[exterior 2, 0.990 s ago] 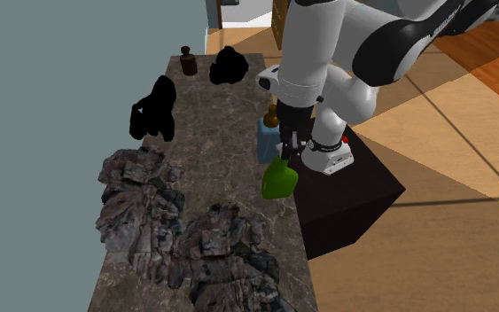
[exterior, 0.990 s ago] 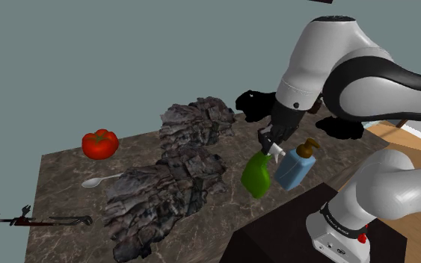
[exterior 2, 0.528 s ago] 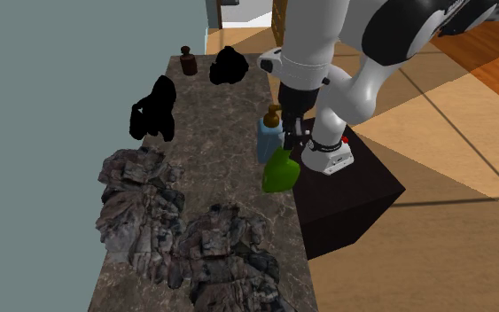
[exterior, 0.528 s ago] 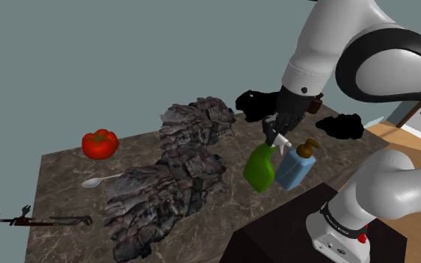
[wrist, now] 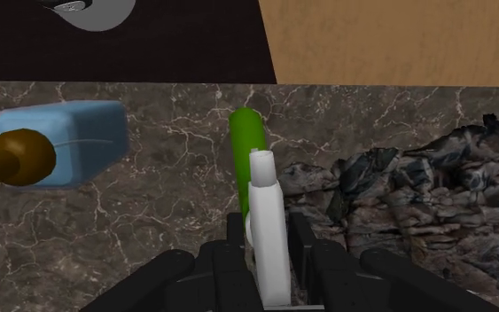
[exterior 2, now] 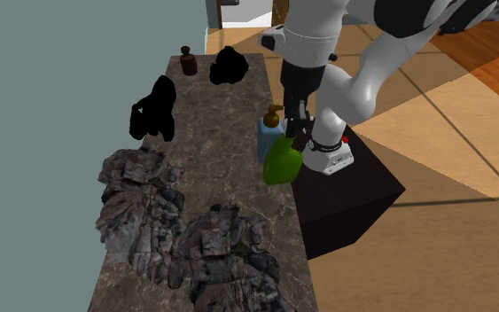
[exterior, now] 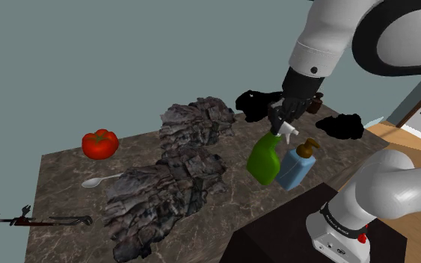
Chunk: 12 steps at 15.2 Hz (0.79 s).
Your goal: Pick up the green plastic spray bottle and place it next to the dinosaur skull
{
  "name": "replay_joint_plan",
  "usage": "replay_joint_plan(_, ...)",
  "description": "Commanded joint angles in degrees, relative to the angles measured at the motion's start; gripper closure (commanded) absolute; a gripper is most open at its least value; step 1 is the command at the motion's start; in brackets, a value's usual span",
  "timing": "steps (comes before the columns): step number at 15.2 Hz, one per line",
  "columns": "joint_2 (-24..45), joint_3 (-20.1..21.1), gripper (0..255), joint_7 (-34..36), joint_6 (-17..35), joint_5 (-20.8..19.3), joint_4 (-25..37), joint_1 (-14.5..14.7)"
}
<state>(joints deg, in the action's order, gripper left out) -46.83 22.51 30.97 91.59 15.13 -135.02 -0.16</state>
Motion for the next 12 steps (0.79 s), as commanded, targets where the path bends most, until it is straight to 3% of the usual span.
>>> replay_joint_plan(1, 0.6, -0.3, 255, 0.1, -1.3, -0.4, 1.9, -0.2)
replay_joint_plan(12, 3.4, -1.6, 255, 0.6, -8.8, -1.9, 12.1, -1.2)
